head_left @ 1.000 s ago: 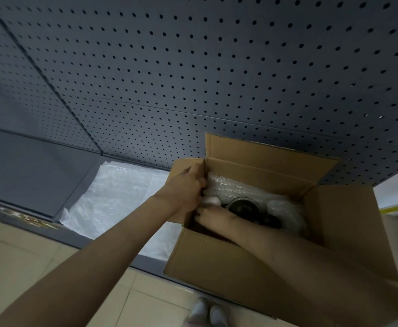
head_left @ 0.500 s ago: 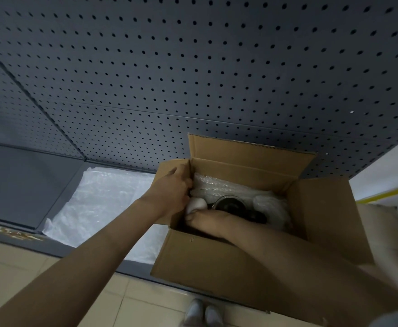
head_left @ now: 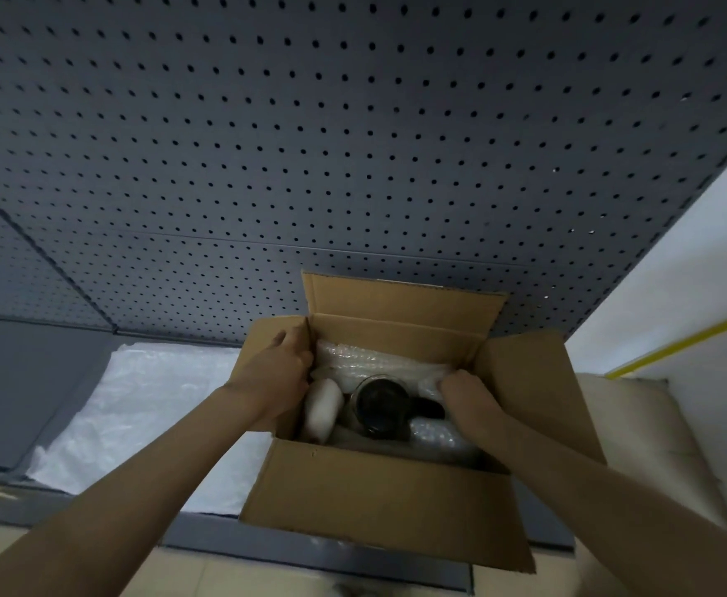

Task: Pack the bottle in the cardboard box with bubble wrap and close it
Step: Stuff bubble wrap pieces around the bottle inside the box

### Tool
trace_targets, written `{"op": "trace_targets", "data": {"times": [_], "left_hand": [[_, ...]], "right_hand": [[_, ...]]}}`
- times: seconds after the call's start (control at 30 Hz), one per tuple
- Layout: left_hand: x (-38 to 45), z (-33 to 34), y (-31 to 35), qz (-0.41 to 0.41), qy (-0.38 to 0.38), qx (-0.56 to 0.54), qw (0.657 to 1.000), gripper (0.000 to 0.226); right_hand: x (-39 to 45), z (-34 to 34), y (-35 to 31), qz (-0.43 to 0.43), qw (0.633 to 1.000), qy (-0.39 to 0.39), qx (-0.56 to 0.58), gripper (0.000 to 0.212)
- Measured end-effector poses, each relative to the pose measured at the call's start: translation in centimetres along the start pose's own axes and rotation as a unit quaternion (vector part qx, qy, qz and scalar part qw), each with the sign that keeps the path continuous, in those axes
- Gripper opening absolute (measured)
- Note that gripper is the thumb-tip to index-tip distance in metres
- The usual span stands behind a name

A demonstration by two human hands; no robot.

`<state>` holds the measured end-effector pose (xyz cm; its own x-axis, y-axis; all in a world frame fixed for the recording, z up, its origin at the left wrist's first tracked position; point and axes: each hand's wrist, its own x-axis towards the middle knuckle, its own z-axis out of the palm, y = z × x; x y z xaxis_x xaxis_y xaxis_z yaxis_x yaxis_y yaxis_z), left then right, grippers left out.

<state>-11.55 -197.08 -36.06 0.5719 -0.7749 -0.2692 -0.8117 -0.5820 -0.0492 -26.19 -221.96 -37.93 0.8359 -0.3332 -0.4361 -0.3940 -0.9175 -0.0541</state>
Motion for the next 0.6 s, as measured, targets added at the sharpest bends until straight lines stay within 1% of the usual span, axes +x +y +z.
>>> {"op": "trace_targets", "data": {"times": [0.07, 0.13, 0.2, 0.23, 0.3, 0.37, 0.43, 0.53, 0.6], "left_hand": [[-0.3, -0.1, 0.1, -0.004, -0.010, 0.007, 1.000, 0.044], [-0.2, -0.1, 0.2, -0.011, 0.010, 0.013, 1.000, 0.042], [0.0, 0.1, 0.3, -0.026, 0.027, -0.011, 0.999, 0.040], [0.0, 0.3, 0.3, -0.029, 0.034, -0.012, 0.999, 0.041], [0.1, 0.5, 0.2, -0.039, 0.023, -0.009, 0.999, 0.040], [-0.1, 0.2, 0.3, -0.049, 0.017, -0.020, 0.998, 0.037], [-0.4, -0.3, 0.4, -0.047, 0.037, -0.029, 0.998, 0.039], [-0.5, -0.9, 0.3, -0.059, 0.039, -0.052, 0.996, 0.044], [-0.8, -2.0, 0.4, -0.067, 0.029, -0.073, 0.995, 0.034]], "right_hand": [[0.7, 0.0, -1.1, 0.004, 1.000, -0.011, 0.021, 0.025], [1.2, -0.4, -1.7, 0.012, 0.998, -0.055, -0.001, 0.028], [1.8, -0.4, -1.6, 0.011, 0.997, -0.070, -0.003, 0.030], [1.9, -0.5, -1.4, 0.008, 0.998, -0.057, 0.004, 0.030], [1.9, -0.9, -1.3, 0.011, 0.999, -0.041, 0.013, 0.030], [1.3, -1.3, -1.2, 0.036, 0.998, -0.056, 0.010, 0.028], [1.1, -1.6, -1.1, 0.028, 0.998, -0.050, 0.021, 0.025], [0.4, -2.4, -0.8, 0.013, 0.999, -0.034, 0.006, 0.021], [-0.4, -3.2, -1.0, 0.013, 1.000, -0.023, 0.000, 0.022]]}}
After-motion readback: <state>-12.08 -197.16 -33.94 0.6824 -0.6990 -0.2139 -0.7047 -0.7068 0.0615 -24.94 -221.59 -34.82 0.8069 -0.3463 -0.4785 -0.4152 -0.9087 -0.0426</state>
